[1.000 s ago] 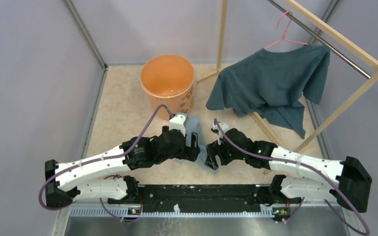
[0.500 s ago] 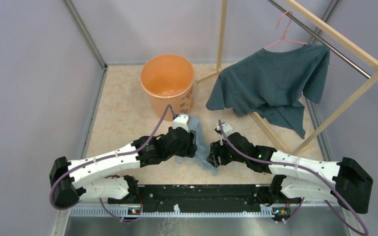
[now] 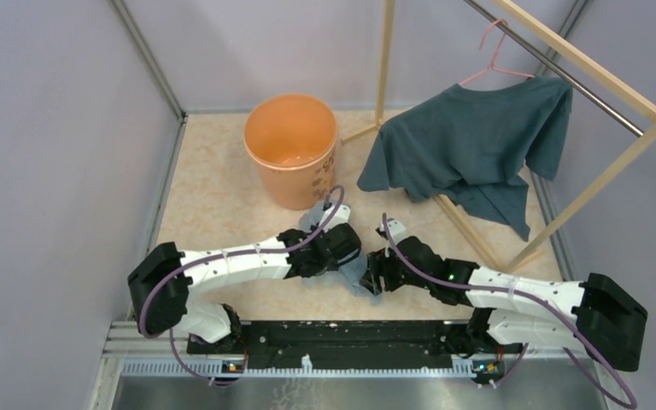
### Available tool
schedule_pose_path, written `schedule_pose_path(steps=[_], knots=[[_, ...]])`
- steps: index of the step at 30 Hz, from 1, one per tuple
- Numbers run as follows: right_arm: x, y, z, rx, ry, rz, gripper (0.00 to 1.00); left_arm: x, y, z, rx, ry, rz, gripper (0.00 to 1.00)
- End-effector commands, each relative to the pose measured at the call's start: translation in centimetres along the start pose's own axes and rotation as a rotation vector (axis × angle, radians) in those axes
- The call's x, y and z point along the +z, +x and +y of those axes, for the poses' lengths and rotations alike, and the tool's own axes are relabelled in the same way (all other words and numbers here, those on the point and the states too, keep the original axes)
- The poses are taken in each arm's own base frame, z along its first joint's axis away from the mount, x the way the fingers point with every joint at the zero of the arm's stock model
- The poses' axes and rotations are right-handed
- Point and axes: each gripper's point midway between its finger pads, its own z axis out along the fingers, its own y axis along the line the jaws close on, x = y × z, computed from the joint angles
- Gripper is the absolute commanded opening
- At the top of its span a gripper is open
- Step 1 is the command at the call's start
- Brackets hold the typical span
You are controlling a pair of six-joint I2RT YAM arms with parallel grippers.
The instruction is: Put the trash bags into the trash bin
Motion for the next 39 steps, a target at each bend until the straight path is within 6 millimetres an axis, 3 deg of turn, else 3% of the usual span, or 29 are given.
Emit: schedule_pose_path(steps=[1, 3, 5, 8, 12, 16, 19, 22, 26, 31, 39], knots=[[0.1, -1.3, 1.4, 0.021, -0.059, -0.059, 0.61, -1.5, -2.8, 0.4, -0.068, -0.022, -0.072, 0.25], [0.1, -1.4, 1.0, 0.024, -0.040, -0.069, 0.53, -2.6, -3.1, 0.3, -0.101, 0.013, -0.084, 0.16], [-0.1, -2.2, 0.2, 0.031, 0.010, -0.106, 0.38, -3.9, -3.5, 0.6, -0.139, 0.046, -0.103, 0.07], [-1.0, -4.5, -0.5, 0.060, 0.060, -0.196, 0.19, -5.9, -3.7, 1.4, -0.180, 0.106, -0.139, 0.00], [-1.9, -6.6, -2.4, 0.116, 0.065, -0.241, 0.17, -8.8, -4.2, 3.1, -0.198, 0.166, -0.207, 0.00], [-2.4, -8.9, -3.9, 0.138, 0.005, -0.269, 0.16, -9.6, -3.3, 5.6, -0.235, 0.154, -0.267, 0.00], [-2.6, -10.0, -4.3, 0.116, -0.009, -0.249, 0.16, -10.4, -2.9, 5.6, -0.276, 0.217, -0.286, 0.00], [-2.2, -9.3, -4.1, 0.077, -0.020, -0.175, 0.22, -11.4, -3.3, 4.8, -0.307, 0.320, -0.330, 0.00], [-1.7, -7.4, -3.5, 0.057, -0.072, -0.086, 0.43, -11.7, -3.4, 4.4, -0.343, 0.376, -0.361, 0.00], [-1.2, -5.6, -3.9, 0.083, -0.069, -0.034, 0.61, -11.1, -2.9, 3.9, -0.323, 0.378, -0.342, 0.00], [-1.1, -3.1, -1.2, 0.102, -0.259, 0.021, 0.82, -9.8, -1.9, 3.2, -0.294, 0.362, -0.287, 0.00]])
